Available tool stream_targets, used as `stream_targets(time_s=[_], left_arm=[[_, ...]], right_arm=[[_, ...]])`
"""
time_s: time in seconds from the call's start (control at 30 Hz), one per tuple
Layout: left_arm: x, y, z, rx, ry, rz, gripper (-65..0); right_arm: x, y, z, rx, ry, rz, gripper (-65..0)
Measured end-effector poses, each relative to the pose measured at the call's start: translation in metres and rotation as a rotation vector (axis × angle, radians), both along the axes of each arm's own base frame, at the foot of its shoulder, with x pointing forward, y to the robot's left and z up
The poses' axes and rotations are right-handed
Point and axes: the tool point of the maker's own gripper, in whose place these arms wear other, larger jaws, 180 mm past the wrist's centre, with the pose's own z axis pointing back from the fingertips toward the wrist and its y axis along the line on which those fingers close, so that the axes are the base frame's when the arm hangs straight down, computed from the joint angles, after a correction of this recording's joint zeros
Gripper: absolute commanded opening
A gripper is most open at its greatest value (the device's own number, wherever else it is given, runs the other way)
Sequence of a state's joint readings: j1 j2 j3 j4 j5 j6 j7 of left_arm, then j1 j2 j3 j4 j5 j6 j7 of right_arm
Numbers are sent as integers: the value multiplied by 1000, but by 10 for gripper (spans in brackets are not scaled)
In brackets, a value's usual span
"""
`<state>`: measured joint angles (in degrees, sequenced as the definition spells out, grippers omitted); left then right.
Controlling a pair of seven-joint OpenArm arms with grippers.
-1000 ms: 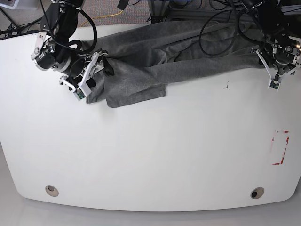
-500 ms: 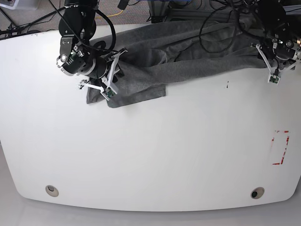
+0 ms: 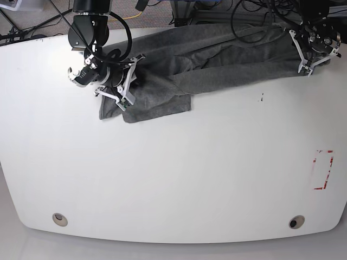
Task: Fold the T-shirt properly
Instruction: 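Release the folded hem and move the right gripper to the sleeve, then pull the folded shirt back with both grippers to flatten it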
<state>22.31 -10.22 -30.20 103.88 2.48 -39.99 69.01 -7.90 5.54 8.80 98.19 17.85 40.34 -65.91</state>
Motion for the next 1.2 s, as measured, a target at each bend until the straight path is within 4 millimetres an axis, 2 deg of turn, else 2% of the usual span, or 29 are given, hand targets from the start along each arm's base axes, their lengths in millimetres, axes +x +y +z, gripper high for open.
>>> stream_targets(time_s=[0.23,0.37,0.47,0.6,0.73,0.9,1.1,1.2], left_arm=[[28,11,-7,-4,-46,-25,-410],[60,10,-7,-21,-85,-38,-410],[88,0,-8,-45,-107,-83,-410],[125,-22,-7,-107,-164,-121,-410],[154,-46,-7,-140,-176,-185,-410],[165,-69,-9,-161,-168,-252,-408],[167,-72,3,-153,-185,-237,-406],[174,-68,18,-134,-232,-226,-360]], right_arm=[[13,-5,-2,39,-32,-9,-549],[28,-16,-1,45,-60,-18,-549],[41,-29,-2,37,-64,-38,-549],[60,-66,-1,40,-66,-165,-549],[74,-93,-2,12,-62,-194,-549],[79,-113,-4,5,-76,-229,-549],[80,-122,-3,-16,-73,-233,-549],[80,-122,-3,-15,-73,-233,-549]])
